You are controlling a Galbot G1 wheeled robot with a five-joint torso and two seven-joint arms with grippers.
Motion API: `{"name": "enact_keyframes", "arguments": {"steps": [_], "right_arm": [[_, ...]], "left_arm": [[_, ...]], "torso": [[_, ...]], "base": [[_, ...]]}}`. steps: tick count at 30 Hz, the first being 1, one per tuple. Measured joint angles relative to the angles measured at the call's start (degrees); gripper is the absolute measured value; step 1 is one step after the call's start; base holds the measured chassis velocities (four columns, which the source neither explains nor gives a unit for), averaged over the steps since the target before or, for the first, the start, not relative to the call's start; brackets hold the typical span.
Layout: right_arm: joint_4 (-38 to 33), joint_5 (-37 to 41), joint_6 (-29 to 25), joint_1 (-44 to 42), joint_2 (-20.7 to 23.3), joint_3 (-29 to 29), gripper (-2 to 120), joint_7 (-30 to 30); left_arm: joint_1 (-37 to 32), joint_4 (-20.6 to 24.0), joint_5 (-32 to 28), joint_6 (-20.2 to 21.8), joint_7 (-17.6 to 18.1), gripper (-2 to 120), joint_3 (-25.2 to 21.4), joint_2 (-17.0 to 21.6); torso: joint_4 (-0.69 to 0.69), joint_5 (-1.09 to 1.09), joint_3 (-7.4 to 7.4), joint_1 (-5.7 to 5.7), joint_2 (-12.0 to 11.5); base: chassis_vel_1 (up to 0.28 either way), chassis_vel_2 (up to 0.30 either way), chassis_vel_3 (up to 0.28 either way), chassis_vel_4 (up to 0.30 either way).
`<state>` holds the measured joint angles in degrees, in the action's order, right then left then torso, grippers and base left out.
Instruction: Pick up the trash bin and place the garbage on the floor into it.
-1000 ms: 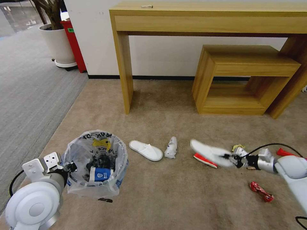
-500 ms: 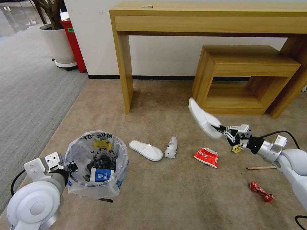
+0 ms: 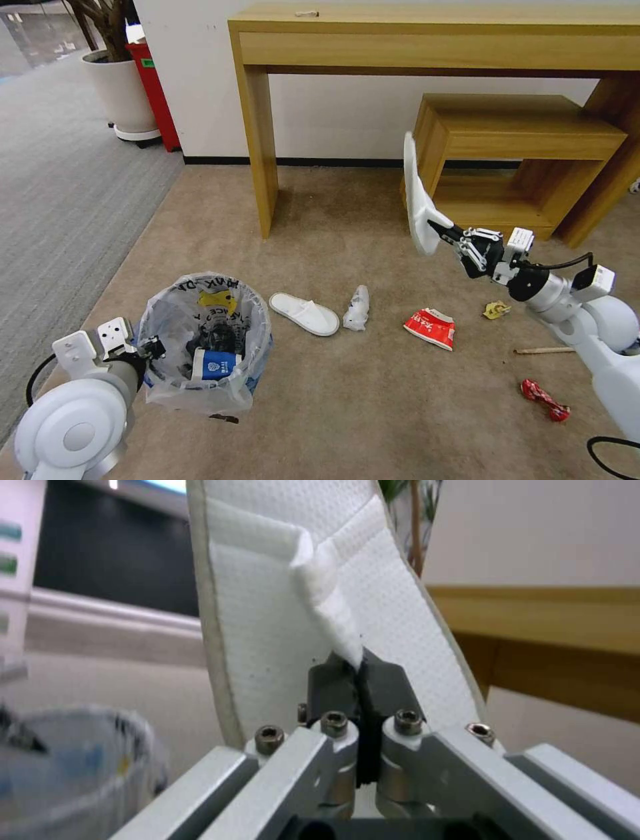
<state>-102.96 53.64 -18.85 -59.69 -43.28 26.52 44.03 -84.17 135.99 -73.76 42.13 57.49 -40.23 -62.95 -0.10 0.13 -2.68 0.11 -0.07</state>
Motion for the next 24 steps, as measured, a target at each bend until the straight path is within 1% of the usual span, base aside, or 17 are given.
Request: {"name": "enact_keyframes", "arguments": {"steps": [5, 8, 12, 13, 14, 15, 16, 18, 19, 22, 23, 24], "right_arm": [[-1.8, 2.2, -0.3, 0.0, -1.0, -1.5, 0, -1.0], [-2.8, 3.2, -0.4, 0.6, -2.0, -4.2, 0, -1.3], [-3.0, 3.2, -0.4, 1.2, -2.4, -5.7, 0, -1.2], [-3.0, 3.1, -0.3, 2.3, -2.9, -7.9, 0, -0.8], [-3.0, 3.1, -0.3, 2.6, -3.0, -8.5, 0, -0.7], [-2.6, 2.9, -0.2, 4.0, -3.4, -11.0, 0, -0.3], [-2.6, 2.9, -0.2, 4.0, -3.4, -11.0, 0, -0.3], [-1.9, 2.5, -0.1, 5.5, -4.0, -13.8, 0, -0.2], [-1.9, 2.5, -0.1, 5.5, -4.0, -13.8, 0, -0.2], [-0.7, 1.9, -0.1, 8.3, -4.9, -18.8, 0, -0.1], [-0.7, 1.9, -0.1, 8.3, -4.9, -18.8, 0, -0.1], [-0.4, 1.9, -0.2, 9.0, -5.0, -20.0, 0, -0.2]], "left_arm": [[-0.2, 0.1, -0.8, 0.0, -0.2, 0, 0.9, 0.0], [0.0, 0.8, -3.9, 0.0, -0.8, 0, 2.4, 0.2], [0.2, 0.8, -5.1, 0.0, -1.6, 0, 3.1, 0.7], [0.5, 0.8, -6.2, 0.0, -2.9, 0, 3.8, 1.5], [0.6, 0.8, -6.4, 0.0, -3.2, 0, 4.0, 1.8], [1.5, 0.5, -7.9, 0.0, -4.1, 0, 4.8, 2.9], [1.5, 0.5, -7.9, 0.0, -4.1, 0, 4.8, 2.9], [2.9, -0.2, -9.2, 0.0, -4.3, 0, 5.8, 4.2], [2.9, -0.2, -9.2, 0.0, -4.3, 0, 5.8, 4.2], [5.4, -2.1, -11.2, 0.0, -4.8, 0, 7.7, 6.4], [5.4, -2.1, -11.2, 0.0, -4.8, 0, 7.7, 6.4], [6.0, -2.5, -11.5, 0.0, -4.8, 0, 8.2, 6.8]], "torso": [[0.00, 0.00, 0.00, 0.00, 0.0], [0.00, -0.01, 0.00, 0.00, 0.0], [-0.01, -0.01, 0.00, 0.00, 0.0], [0.00, -0.01, 0.00, 0.00, 0.0], [0.00, -0.01, 0.00, 0.00, 0.0], [0.01, 0.00, 0.00, 0.00, 0.0], [0.01, 0.00, 0.00, 0.00, 0.0], [0.00, -0.02, 0.00, 0.00, 0.0], [0.00, -0.02, 0.00, 0.00, 0.0], [0.00, -0.01, 0.00, 0.00, 0.0], [0.00, -0.01, 0.00, 0.00, 0.0], [0.00, -0.01, 0.00, 0.00, 0.0]], "base": [[0.000, 0.000, 0.000, 0.000], [0.000, 0.000, 0.000, 0.000], [0.000, 0.000, 0.000, 0.000], [0.000, 0.000, 0.000, 0.000], [0.000, 0.000, 0.000, 0.000], [0.000, 0.000, 0.000, 0.000], [0.000, 0.000, 0.000, 0.000], [0.000, 0.000, 0.000, 0.000], [0.000, 0.000, 0.000, 0.000], [0.000, 0.000, 0.000, 0.000], [0.000, 0.000, 0.000, 0.000], [0.000, 0.000, 0.000, 0.000]]}}
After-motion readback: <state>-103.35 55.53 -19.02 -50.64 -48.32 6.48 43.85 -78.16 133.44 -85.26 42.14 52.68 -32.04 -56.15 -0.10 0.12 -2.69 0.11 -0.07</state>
